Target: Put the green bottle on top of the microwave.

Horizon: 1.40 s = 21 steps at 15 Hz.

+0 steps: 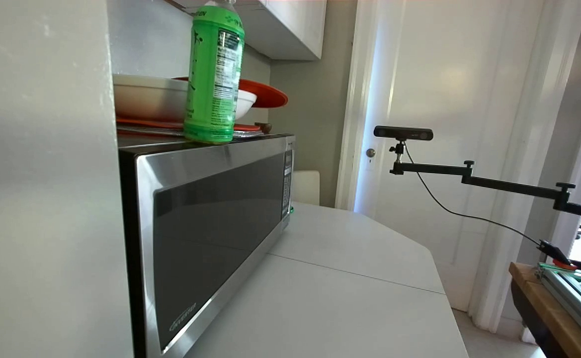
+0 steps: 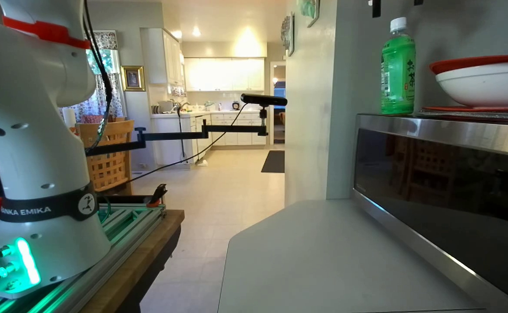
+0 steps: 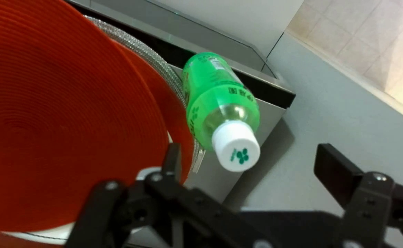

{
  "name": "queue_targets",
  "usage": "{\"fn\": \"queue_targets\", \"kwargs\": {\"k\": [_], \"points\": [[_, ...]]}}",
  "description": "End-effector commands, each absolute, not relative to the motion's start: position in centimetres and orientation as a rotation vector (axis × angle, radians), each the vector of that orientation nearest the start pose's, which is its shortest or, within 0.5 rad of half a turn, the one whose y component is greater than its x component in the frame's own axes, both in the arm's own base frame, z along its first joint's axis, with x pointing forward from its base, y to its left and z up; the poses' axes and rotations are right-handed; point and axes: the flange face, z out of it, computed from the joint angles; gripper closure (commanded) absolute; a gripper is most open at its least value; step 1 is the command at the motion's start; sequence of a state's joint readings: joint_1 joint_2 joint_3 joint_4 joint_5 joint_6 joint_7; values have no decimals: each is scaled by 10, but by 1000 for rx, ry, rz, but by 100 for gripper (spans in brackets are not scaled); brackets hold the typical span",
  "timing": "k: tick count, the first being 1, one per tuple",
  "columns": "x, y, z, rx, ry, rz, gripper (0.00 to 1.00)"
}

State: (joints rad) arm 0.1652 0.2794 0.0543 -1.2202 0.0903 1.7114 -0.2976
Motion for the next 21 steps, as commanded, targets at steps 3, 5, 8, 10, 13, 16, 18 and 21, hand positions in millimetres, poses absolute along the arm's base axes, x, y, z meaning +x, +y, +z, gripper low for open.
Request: {"fn": "queue_targets", "kwargs": {"k": [3,5,8,10,13,16,18,21], "points": [[568,130,674,-2914,-776,-286,0],[543,112,674,-2933,-753,-261,0],[517,70,650,-2982,-675,-185,0],[503,41,622,-3005,-601,-118,0],[487,5,559,-3009,-503,-25,0],[477,-15,494,-2997,-448,28,0],[471,-24,460,-2991,-427,25,0],[477,-27,440,-3008,-392,74,0]]}}
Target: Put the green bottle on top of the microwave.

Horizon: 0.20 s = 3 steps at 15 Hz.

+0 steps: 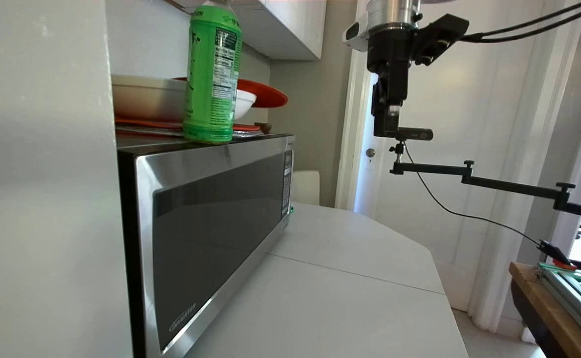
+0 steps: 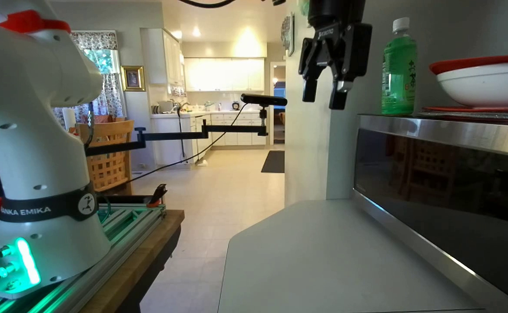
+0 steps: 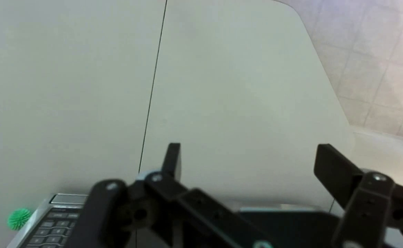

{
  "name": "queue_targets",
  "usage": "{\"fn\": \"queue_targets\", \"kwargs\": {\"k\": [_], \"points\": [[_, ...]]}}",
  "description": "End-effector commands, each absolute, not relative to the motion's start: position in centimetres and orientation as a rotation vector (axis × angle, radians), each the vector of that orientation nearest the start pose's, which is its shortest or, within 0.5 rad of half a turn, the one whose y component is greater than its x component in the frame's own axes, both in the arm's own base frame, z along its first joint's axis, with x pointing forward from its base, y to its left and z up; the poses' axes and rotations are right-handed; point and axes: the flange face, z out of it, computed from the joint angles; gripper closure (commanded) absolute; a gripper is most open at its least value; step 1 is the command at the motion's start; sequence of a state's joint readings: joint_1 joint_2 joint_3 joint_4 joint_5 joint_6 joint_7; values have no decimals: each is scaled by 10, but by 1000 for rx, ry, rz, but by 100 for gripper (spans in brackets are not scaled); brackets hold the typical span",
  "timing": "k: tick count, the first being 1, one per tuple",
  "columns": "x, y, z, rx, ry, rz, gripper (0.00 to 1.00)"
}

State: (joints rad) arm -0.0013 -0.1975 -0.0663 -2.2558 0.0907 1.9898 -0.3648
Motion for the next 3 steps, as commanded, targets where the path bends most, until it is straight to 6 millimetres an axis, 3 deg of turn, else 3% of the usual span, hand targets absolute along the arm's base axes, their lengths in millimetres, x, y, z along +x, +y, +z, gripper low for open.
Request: {"fn": "queue_targets", "kwargs": {"k": [1,3], "points": [[475,-30,432,-3013,-382,56,0],[474,-30,431,-3017,-379,33,0]]}}
